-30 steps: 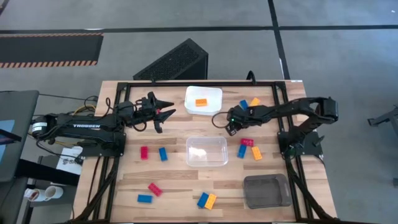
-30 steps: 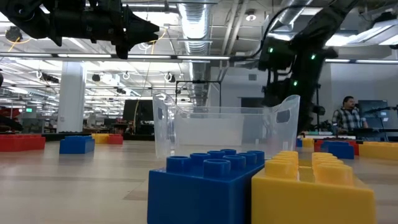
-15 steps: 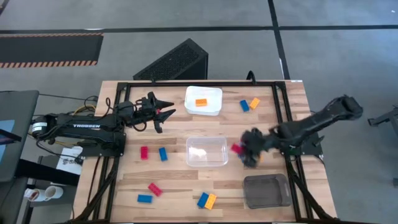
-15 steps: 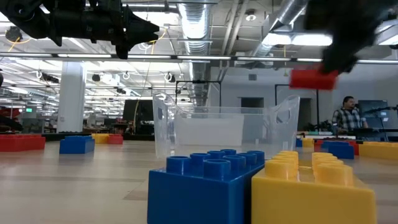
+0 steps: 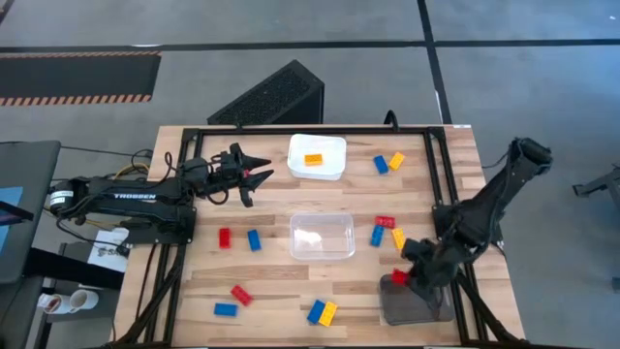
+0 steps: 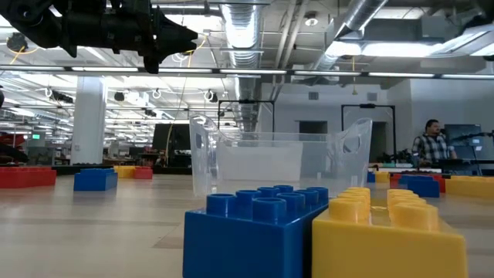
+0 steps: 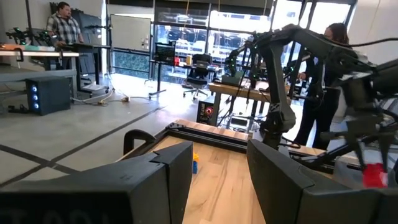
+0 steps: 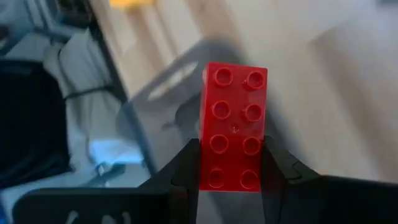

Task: Sort & place blocks by color
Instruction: Put the red game piece into the black bin, then put the blue game piece into the transparent bin

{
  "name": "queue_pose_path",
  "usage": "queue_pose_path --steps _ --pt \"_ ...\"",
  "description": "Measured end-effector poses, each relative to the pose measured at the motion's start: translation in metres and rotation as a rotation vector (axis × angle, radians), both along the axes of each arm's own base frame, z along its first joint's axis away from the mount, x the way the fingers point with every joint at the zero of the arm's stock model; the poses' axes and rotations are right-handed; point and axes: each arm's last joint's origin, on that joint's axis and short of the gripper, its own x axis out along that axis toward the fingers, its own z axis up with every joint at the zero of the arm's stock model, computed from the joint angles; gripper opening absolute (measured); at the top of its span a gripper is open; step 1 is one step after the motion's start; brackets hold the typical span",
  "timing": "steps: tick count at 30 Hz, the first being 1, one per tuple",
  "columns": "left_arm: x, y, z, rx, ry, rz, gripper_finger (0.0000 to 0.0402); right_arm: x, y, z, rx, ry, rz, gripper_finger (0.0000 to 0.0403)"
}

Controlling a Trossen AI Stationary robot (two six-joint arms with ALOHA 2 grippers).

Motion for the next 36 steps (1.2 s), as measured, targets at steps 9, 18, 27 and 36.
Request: queue_pose_path --steps 9,18,27,36 --pt "0.000 0.000 0.000 0.000 0.001 -0.001 0.0141 0.004 0.022 -0.016 0.031 0.061 0.022 0.0110" --pt "0.000 0.000 0.000 -0.002 0.001 -0.006 0.0141 0.013 0.020 -0.014 0.110 0.069 -0.081 0.0295" --pt "0.000 0.000 0.000 -0.003 0.000 -0.007 0.0141 0.017 0.010 -0.004 0.215 0.122 -0.074 0.0318" --pt "0.000 0.000 0.000 -0.002 -0.001 -0.006 0.0141 0.031 -0.019 0.009 0.222 0.011 -0.070 0.0302"
